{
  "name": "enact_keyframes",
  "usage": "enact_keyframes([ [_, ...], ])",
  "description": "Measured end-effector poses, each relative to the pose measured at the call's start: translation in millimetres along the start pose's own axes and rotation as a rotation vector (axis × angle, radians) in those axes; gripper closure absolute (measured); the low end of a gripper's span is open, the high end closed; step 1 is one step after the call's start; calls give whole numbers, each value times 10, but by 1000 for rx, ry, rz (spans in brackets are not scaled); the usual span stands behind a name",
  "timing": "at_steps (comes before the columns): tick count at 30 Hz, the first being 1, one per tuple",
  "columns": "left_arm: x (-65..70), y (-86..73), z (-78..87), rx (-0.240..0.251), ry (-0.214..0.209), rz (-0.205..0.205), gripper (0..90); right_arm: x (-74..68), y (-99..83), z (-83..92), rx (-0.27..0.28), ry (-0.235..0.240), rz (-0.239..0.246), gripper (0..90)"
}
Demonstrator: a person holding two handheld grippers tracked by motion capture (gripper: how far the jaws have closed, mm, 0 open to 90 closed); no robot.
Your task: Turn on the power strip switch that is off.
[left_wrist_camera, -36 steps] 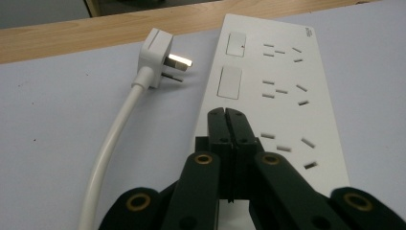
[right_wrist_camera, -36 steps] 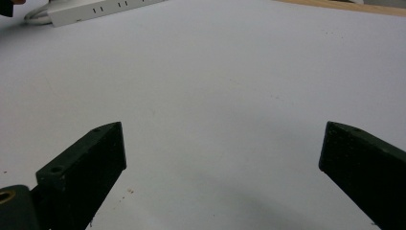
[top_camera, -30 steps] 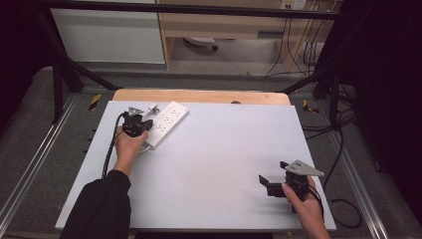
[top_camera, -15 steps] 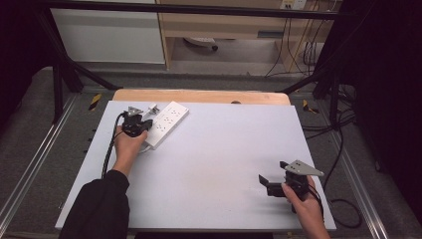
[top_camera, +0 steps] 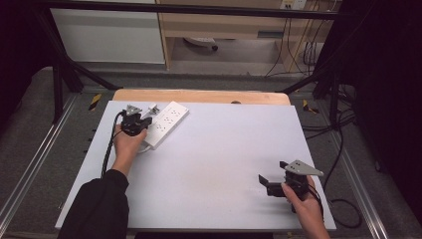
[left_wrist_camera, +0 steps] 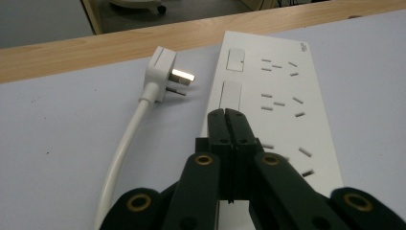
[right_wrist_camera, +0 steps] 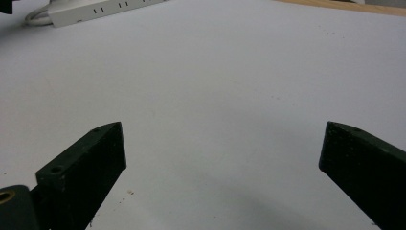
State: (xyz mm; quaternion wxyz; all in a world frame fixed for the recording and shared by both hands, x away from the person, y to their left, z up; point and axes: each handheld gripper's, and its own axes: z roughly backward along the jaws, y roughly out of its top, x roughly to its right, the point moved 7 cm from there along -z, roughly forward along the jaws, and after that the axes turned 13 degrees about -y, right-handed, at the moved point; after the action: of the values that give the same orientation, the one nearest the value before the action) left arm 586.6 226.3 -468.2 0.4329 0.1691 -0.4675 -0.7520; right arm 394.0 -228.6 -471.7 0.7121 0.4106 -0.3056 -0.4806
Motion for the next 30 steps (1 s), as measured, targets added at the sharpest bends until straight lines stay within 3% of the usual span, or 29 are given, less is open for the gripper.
enact_keyframes([
  [8, 44, 38, 3, 24, -11, -15, 884, -5, -1, -7, -1, 0, 3, 27],
  [18, 86, 79, -6, 43, 0, -11, 512, -13, 1, -10, -2, 2, 6, 27],
  [28, 121, 101, -17, 66, -24, 27, 276, -3, 13, 0, 6, 1, -1, 27],
  [30, 136, 102, -19, 66, -34, 35, 186, -17, 13, -3, 4, 2, -2, 27],
])
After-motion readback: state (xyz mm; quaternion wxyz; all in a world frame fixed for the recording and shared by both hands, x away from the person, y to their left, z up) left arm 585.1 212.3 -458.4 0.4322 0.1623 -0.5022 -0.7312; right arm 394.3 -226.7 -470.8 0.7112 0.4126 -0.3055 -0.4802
